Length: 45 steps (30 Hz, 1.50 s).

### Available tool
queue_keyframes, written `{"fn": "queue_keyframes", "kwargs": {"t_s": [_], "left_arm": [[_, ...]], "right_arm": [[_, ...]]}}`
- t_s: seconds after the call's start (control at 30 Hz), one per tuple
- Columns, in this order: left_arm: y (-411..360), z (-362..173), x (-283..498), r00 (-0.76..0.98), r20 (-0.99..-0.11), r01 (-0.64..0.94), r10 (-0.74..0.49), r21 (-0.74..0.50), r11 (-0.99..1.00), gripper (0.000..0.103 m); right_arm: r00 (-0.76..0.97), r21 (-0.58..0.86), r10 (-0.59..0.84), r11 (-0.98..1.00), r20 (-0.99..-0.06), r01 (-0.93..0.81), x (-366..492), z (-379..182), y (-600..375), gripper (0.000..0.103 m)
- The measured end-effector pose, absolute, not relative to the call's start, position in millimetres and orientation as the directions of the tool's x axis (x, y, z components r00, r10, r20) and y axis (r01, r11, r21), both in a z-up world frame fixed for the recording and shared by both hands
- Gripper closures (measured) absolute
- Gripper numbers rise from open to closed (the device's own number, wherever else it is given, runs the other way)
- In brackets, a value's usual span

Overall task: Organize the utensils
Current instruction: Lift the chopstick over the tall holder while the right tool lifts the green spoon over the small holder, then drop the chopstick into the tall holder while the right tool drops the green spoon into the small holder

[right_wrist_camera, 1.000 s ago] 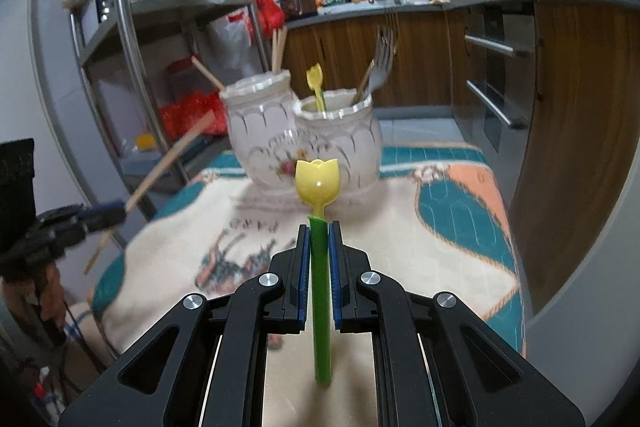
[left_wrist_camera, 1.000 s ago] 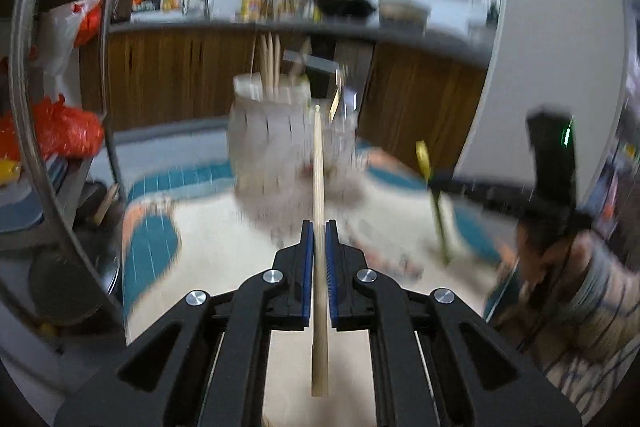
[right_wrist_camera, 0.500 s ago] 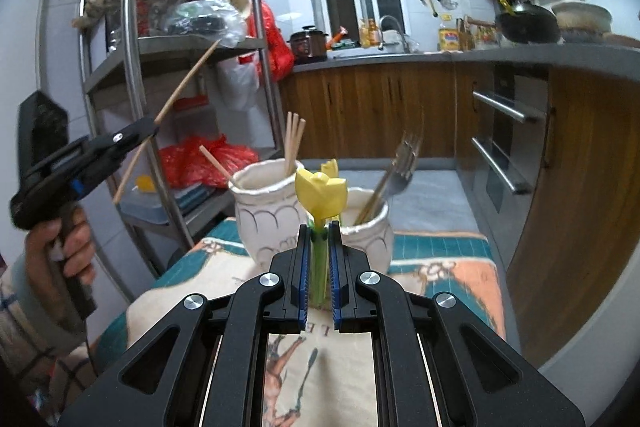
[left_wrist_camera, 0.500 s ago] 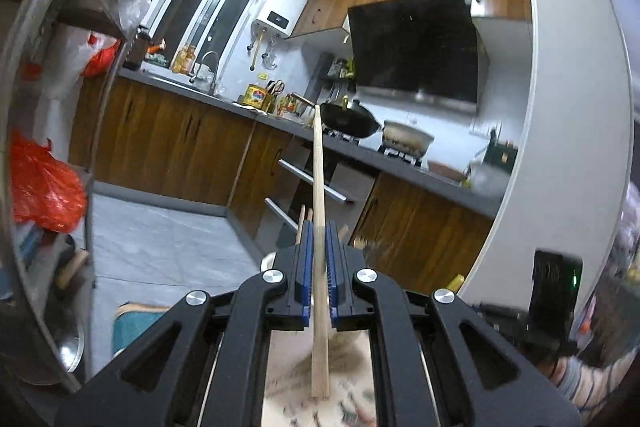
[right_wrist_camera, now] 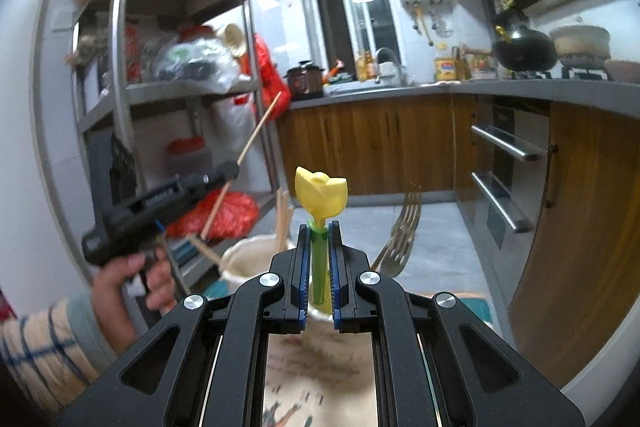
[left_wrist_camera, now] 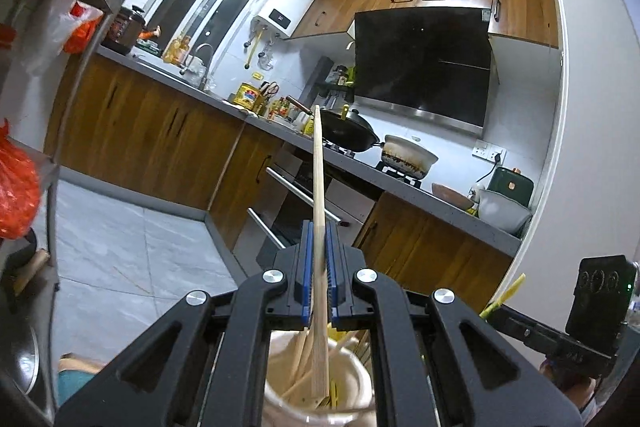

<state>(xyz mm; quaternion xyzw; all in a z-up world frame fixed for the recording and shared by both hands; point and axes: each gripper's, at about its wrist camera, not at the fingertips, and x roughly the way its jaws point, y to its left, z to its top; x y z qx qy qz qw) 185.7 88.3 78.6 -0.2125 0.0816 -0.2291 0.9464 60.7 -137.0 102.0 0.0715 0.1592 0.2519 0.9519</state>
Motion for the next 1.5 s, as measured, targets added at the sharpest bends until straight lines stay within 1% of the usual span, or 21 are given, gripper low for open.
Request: {"fn": "queue_keyframes", "kwargs": {"t_s": [0.13,0.43,0.63,0.77,0.97,1.1,1.27,1.5], "left_arm": [[82.9,67.3,199.5,0.874,-0.067,0.405,-0.481,-0.445,0.798,0.097],[89.0,45.7,208.3,0.847,-0.085,0.432,-0.524,-0.463,0.774,0.097],[94.2,46.2,198.2,0.834,-0.093,0.457,-0.544,-0.436,0.776,0.097],[94.3,46.1,186.7,0.827,-0.115,0.468,-0.551,-0.403,0.787,0.097],[89.4,47.4,166.3,0.830,-0.148,0.472,-0.538,-0.329,0.818,0.097],[84.4,45.0,158.8,0.833,-0.186,0.462,-0.521,-0.286,0.840,0.097],[84.2,45.7,156.7,0.839,-0.205,0.445,-0.504,-0.274,0.852,0.097],[82.0,56.8,144.1,0.855,-0.224,0.415,-0.468,-0.246,0.876,0.096]], "right_arm": [[0.840,0.222,0.470,0.879,-0.270,-0.421,74.4,94.2,-136.3,0.093],[0.826,0.242,0.461,0.885,-0.325,-0.398,98.0,67.7,-131.8,0.093],[0.814,0.237,0.466,0.883,-0.348,-0.405,104.4,58.1,-128.6,0.093],[0.804,0.234,0.471,0.881,-0.363,-0.410,107.3,53.0,-127.1,0.093],[0.792,0.240,0.475,0.880,-0.385,-0.410,110.6,46.1,-127.4,0.093],[0.778,0.241,0.472,0.881,-0.415,-0.406,116.1,39.0,-123.4,0.093],[0.766,0.228,0.463,0.886,-0.446,-0.403,119.7,31.3,-118.3,0.093],[0.782,0.208,0.449,0.894,-0.433,-0.398,105.5,39.3,-119.0,0.091]]}}
